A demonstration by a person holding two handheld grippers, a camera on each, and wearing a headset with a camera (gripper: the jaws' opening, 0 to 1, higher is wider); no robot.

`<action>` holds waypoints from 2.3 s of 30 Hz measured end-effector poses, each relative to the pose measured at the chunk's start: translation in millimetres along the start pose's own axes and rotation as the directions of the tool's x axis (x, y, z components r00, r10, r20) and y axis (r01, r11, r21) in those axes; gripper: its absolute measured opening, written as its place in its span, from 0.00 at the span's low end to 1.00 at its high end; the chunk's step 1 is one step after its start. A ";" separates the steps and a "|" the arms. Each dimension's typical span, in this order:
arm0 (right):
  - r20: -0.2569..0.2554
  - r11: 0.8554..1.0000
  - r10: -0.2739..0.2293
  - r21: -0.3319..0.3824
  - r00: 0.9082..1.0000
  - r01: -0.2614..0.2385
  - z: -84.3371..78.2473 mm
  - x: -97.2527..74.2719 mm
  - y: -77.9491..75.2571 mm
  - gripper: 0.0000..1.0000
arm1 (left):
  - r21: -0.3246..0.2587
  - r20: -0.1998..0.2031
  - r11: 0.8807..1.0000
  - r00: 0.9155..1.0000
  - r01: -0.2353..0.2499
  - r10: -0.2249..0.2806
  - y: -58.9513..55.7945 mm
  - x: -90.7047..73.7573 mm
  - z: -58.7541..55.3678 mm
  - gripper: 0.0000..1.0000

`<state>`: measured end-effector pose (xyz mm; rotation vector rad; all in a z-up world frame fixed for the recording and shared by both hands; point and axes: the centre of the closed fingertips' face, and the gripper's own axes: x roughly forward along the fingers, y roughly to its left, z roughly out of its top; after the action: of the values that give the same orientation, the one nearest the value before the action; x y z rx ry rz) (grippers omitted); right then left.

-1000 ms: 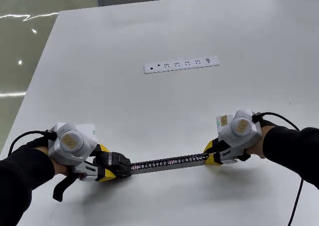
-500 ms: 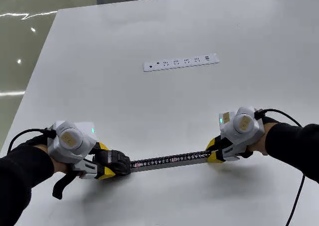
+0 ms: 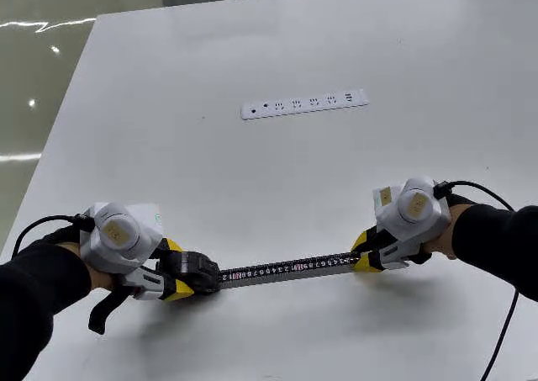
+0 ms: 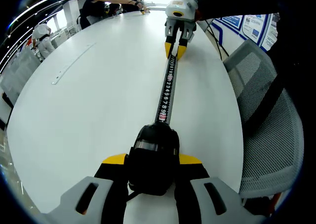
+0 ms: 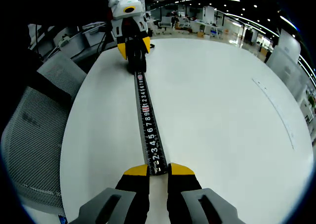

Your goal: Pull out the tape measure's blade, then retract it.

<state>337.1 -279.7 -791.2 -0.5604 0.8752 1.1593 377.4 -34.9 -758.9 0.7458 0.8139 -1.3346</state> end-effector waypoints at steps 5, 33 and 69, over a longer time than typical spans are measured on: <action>0.001 1.000 -0.001 -0.001 1.000 0.001 -0.4 -0.3 -0.1 0.09 | 0.002 0.000 1.000 1.000 -0.001 0.001 0.0 0.0 -0.4 0.29; -0.013 1.000 -0.009 -0.006 1.000 0.009 -2.2 -0.3 -1.3 0.08 | 0.000 -0.003 1.000 1.000 -0.003 0.003 0.0 -0.3 -0.7 0.29; -0.060 0.996 -0.041 -0.088 0.997 0.035 -2.7 0.0 -0.8 0.12 | 0.054 -0.014 0.998 1.000 -0.016 0.017 2.3 -0.2 1.0 0.30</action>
<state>337.1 -282.1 -792.7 -0.6840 0.8662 1.1544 379.8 -35.5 -758.2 0.8037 0.7845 -1.3420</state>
